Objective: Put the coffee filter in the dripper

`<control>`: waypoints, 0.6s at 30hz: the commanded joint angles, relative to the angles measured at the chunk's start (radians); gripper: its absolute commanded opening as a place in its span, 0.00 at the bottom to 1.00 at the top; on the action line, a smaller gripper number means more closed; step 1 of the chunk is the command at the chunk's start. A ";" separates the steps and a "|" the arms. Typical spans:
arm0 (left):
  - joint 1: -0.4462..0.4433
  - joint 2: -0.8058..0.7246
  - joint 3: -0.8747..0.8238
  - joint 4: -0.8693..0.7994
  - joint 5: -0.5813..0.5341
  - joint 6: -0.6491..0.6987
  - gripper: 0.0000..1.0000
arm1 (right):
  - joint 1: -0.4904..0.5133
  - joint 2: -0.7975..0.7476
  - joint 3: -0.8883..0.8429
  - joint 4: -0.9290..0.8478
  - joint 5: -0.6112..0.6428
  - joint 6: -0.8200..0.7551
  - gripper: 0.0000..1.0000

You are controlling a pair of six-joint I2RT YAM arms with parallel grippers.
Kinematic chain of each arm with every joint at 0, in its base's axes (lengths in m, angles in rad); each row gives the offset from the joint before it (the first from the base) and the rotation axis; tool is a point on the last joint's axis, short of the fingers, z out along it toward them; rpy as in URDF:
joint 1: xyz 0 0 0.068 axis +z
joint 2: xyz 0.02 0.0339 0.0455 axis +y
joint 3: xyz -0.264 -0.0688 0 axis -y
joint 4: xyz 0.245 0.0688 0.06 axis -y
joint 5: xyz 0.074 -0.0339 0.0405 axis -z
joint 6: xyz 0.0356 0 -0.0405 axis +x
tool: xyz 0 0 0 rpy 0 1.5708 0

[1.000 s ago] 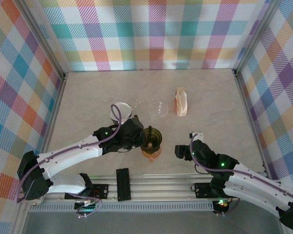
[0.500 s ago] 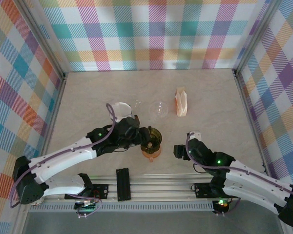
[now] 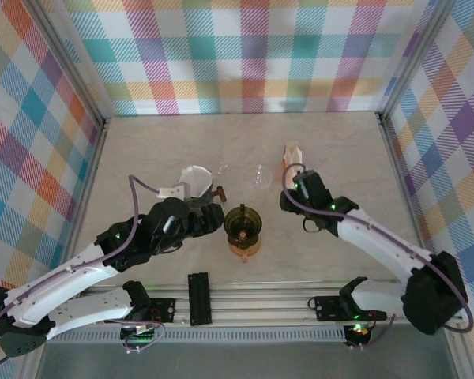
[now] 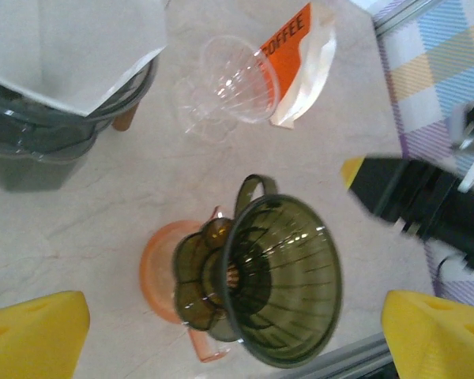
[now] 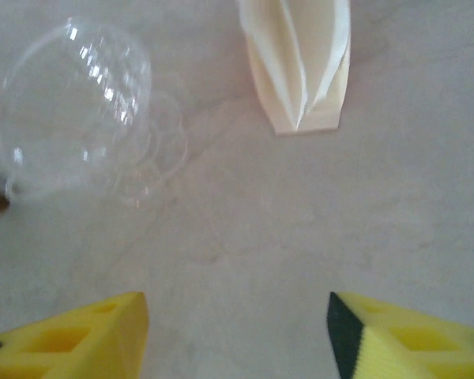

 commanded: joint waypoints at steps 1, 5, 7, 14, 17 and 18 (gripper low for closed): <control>-0.010 -0.019 -0.048 0.015 -0.007 0.031 0.95 | -0.076 0.095 0.105 0.033 -0.061 -0.072 0.58; -0.035 -0.048 -0.091 0.049 -0.008 0.051 0.95 | -0.128 0.258 0.249 0.006 -0.070 -0.116 0.49; -0.042 -0.054 -0.102 0.059 -0.008 0.060 0.95 | -0.141 0.330 0.314 -0.017 -0.045 -0.134 0.44; -0.046 -0.050 -0.128 0.051 -0.029 0.081 0.95 | -0.175 0.510 0.483 -0.054 -0.015 -0.190 0.38; -0.047 -0.052 -0.134 0.040 -0.046 0.088 0.95 | -0.180 0.567 0.543 -0.081 -0.003 -0.204 0.37; -0.047 -0.053 -0.137 0.039 -0.049 0.089 0.95 | -0.182 0.578 0.551 -0.082 0.001 -0.205 0.37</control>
